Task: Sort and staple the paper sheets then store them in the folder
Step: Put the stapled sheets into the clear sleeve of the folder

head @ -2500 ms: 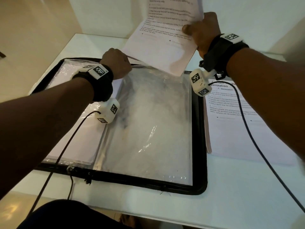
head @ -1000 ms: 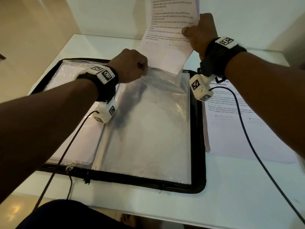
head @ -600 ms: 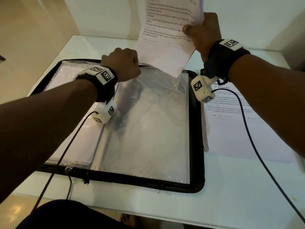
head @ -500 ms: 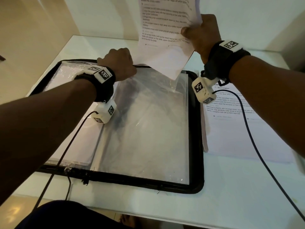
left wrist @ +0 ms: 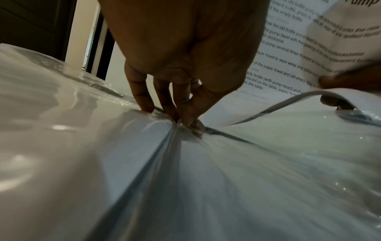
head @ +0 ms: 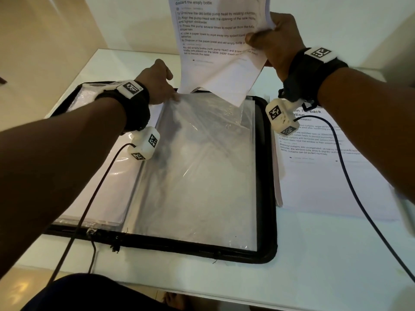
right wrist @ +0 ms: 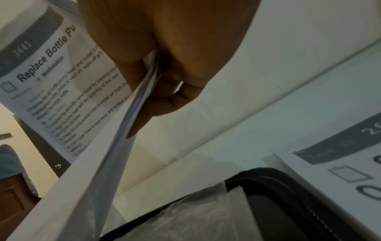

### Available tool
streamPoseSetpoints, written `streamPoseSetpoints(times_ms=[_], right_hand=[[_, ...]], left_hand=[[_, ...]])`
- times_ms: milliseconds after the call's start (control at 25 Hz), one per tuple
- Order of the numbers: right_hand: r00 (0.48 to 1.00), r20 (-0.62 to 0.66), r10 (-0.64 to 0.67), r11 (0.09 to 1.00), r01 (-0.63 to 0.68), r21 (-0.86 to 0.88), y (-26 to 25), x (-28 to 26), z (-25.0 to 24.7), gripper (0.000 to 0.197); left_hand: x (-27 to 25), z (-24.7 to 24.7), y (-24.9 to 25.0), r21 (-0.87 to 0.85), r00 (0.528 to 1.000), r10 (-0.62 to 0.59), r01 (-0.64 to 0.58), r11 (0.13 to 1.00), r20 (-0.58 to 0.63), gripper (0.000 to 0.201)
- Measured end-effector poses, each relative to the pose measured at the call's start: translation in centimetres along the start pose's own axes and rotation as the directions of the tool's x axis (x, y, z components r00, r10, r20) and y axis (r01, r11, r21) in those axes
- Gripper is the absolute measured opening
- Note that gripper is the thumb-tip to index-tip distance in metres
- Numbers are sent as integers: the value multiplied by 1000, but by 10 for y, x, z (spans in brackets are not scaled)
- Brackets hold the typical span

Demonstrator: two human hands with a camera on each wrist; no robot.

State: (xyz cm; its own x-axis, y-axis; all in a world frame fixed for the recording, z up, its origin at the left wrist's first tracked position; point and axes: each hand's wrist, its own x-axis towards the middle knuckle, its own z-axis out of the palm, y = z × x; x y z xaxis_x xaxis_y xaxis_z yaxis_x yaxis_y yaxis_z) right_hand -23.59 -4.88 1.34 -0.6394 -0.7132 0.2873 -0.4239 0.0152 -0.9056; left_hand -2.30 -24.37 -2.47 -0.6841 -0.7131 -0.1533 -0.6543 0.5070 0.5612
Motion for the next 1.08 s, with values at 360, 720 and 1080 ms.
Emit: streamPoseSetpoints(times_ms=[360,720,1080], right_hand=[[1000,-1,-13,998,13,61,9,5,5,25],[981,-195,13,991,13,132,11,4,8,23],[975,-212,-67,983,101,154,-5,2,29,19]], left_hand=[[-2,-3,0,-23,998,-20,22,999,56,38],[-43,7,19,12,934,351,-353,936,69,20],[-44,24,46,179,882,416,-456,872,219,24]])
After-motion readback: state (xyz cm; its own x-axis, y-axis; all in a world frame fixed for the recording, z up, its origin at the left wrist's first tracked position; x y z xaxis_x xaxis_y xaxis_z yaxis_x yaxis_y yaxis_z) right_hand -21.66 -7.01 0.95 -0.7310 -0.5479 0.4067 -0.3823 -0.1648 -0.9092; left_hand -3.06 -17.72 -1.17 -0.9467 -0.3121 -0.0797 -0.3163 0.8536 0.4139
